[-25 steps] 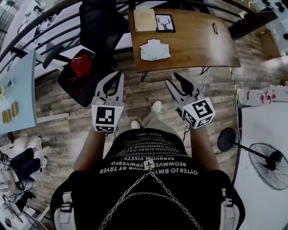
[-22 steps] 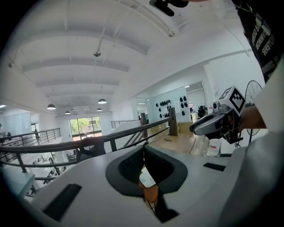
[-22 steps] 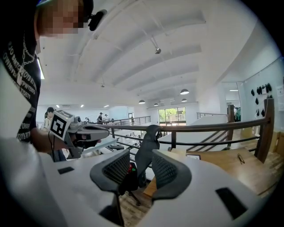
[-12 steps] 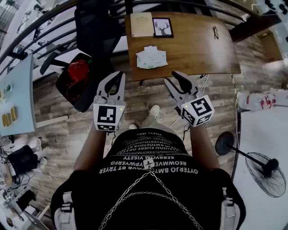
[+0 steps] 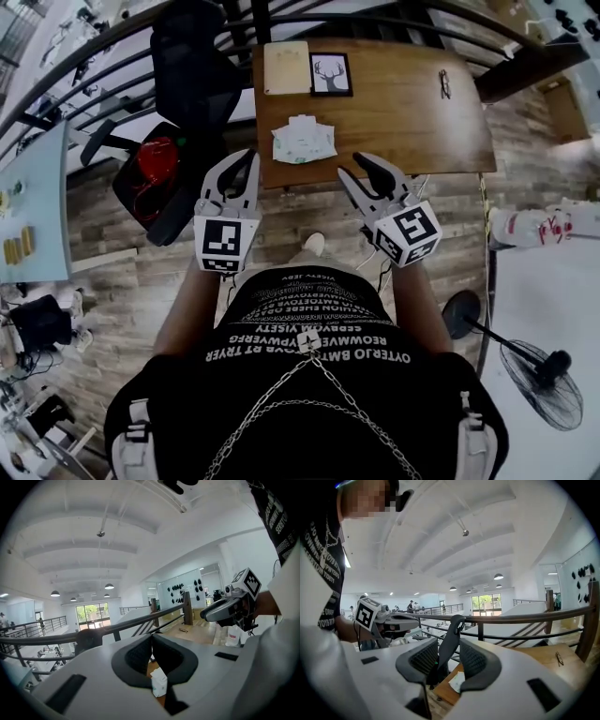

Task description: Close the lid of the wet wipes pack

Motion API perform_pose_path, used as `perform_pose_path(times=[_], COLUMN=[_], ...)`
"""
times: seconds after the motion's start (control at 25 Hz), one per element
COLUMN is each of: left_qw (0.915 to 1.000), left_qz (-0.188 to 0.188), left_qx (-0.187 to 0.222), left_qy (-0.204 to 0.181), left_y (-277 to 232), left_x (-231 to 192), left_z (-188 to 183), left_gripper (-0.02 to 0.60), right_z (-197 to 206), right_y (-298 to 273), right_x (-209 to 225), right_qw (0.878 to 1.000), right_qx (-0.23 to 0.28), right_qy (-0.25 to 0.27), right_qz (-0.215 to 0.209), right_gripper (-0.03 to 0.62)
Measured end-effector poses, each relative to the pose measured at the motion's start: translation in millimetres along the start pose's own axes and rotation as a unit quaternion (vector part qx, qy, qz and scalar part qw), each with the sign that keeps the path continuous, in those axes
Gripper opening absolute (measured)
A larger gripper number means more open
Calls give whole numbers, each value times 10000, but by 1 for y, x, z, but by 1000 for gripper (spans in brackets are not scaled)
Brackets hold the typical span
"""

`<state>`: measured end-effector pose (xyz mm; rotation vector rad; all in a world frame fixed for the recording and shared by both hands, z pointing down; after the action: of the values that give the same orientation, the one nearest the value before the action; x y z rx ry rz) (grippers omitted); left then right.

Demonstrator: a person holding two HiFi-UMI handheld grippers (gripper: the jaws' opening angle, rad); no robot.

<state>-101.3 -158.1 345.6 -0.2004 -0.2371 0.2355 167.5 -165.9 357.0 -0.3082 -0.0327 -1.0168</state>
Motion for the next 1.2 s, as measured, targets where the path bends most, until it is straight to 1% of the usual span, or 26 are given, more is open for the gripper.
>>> perform_pose_path(times=[0.16,0.36,0.64,0.76,0.96,1.08,1.2], left_qw=[9999,9998,9993,9992,9987,9986,9984], left_qz=[-25,-171,-371,-396,-493,-459,-437], left_qx=[94,98,67,1,-98,-222,-341], left_qy=[-47,-49,68,-52,-44,-117,-88], left_y=[-16,-29,-41,-37,-35,-36,-43], left_x=[18,34,48,50,46,46,39], left_z=[-12,-20,-26,-26,-23,-13,-7], left_gripper=[28,28,28,28,28,28,28], right_z=[-7,-6,2,6,12,17,20], right_y=[10,20,23,22,10,4,-3], right_x=[25,49,74,75,73,73,78], right_qw=[9999,9998,9993,9988,9976,9973,9973], right_qx=[99,106,95,142,92,57,-5], right_qy=[75,73,11,-97,-165,-222,-303], right_qz=[-21,-137,-359,-454,-673,-696,-664], right_gripper=[147,146,146,146,146,146,146])
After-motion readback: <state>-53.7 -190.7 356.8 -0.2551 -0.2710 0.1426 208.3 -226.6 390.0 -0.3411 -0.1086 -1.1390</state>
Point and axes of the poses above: the fingertips, and each gripper's own axes: y backward along the fingers, x to its right, z out of its underside, the point moved 10 cm from there along y, backward along the fingers, and after that the axes turned 14 degrees about -z, right-handed, at the moved point
